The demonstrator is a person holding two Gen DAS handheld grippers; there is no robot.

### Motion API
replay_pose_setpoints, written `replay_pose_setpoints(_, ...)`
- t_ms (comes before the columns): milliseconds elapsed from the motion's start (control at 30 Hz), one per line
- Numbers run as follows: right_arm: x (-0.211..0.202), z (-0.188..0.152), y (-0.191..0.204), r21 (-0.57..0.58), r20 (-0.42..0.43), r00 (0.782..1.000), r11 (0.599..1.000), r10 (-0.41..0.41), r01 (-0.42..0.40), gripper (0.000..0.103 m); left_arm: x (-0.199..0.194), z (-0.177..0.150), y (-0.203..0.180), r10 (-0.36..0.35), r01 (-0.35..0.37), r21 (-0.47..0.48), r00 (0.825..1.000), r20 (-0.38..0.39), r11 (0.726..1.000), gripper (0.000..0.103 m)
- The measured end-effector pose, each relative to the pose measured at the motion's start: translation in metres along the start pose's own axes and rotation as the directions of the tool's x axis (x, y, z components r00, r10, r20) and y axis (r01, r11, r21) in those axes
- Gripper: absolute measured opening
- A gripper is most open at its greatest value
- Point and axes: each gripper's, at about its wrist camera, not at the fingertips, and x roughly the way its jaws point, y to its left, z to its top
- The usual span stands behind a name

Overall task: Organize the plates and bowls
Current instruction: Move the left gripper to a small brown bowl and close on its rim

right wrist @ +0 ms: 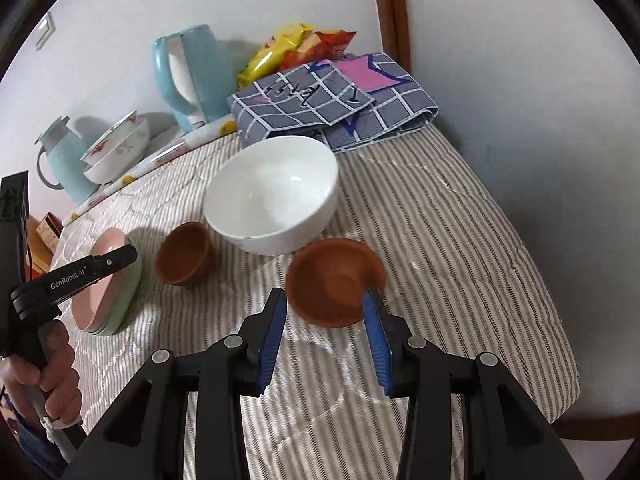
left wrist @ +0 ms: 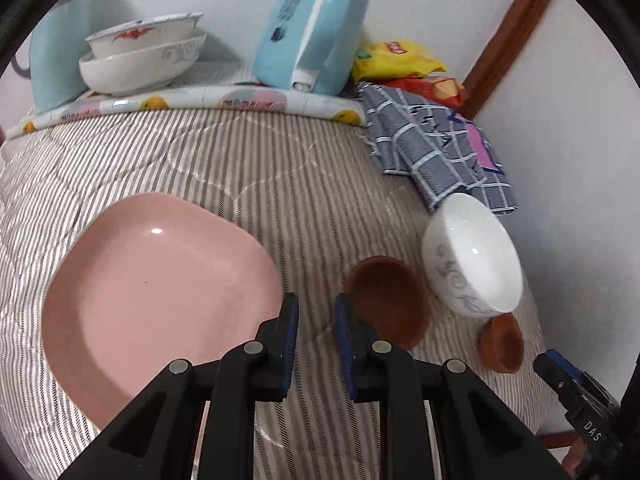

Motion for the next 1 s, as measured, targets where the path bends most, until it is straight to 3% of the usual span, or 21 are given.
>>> replay_pose_setpoints(133,0.009,0.004,-0.003,-0.002,-0.011,1.000,1.000,-0.005,0.004,0.040,0.007,0.001,0.008,-0.026,0.025,-0.034,0.999,-0.025,0.999,0.018)
replay_pose_setpoints(433,0.026,0.009,-0.018,0.017,-0.034,0.999,0.999,-0.041,0.042,0.040,0.020,0.007,-0.007,-0.012,0.012,0.002,0.999,-0.038,1.000,0.018)
replay_pose_setpoints(1000,0.059,0.007,-0.032,0.029,-0.073,0.997,0.999,-0.020,0.023,0.040,0.044,0.008,-0.034,0.022,-0.019,0.049,0.997,-0.080,0.999,0.018)
